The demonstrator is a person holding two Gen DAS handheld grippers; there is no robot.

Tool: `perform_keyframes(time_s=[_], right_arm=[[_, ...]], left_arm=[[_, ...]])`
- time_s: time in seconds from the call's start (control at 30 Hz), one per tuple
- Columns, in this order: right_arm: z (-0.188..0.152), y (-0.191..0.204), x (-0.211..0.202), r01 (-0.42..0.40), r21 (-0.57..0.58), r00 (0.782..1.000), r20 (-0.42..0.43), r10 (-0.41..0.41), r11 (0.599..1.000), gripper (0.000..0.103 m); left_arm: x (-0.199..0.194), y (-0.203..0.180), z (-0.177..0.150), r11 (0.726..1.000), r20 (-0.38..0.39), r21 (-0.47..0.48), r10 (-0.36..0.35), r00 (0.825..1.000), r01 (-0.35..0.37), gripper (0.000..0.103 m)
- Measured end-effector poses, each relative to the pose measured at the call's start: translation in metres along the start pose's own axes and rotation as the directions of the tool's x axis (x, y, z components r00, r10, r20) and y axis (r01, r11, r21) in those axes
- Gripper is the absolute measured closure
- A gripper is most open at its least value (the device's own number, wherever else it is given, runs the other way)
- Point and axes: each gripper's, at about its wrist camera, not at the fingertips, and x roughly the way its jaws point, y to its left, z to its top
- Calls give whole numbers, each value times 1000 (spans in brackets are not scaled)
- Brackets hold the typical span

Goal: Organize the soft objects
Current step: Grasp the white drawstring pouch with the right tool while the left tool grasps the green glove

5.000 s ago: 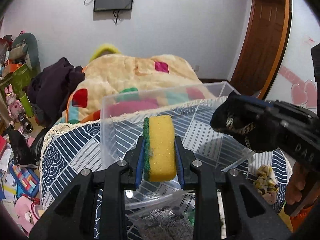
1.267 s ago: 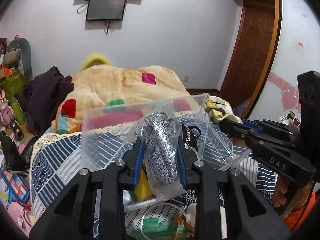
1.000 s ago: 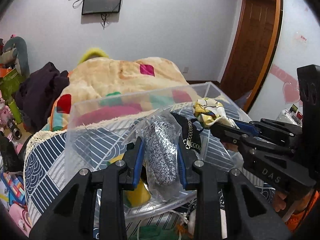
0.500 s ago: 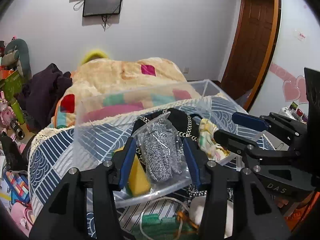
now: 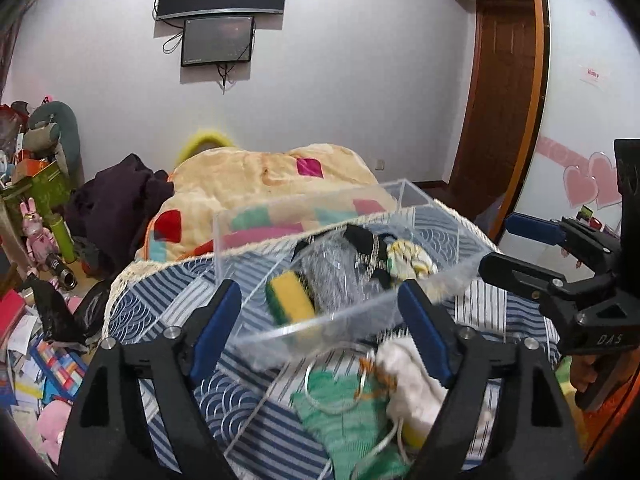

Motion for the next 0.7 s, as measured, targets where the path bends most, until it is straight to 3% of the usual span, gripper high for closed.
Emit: perform_keyframes(time_s=[0.2,0.5,0.63,0.7], right_arm=[[-30,15,7,-35,-4,998,-52,35,999,18],[-70,34,22,-128,24,980,-152,130,992,20],[-75,37,32,-149,33,970,-189,153,988,44],[-76,37,32,-157,37,969,-186,161,987,50]], left_arm=[[-1,2,-34,1000,-62,12,21,998,-21,20],[17,21,-78,997,-166,-49,43,985,-51,20],[18,17,-86,998,-178,-55,15,984,-26,20],[18,13,-88,998,-177,-56,-5,984,-5,20]])
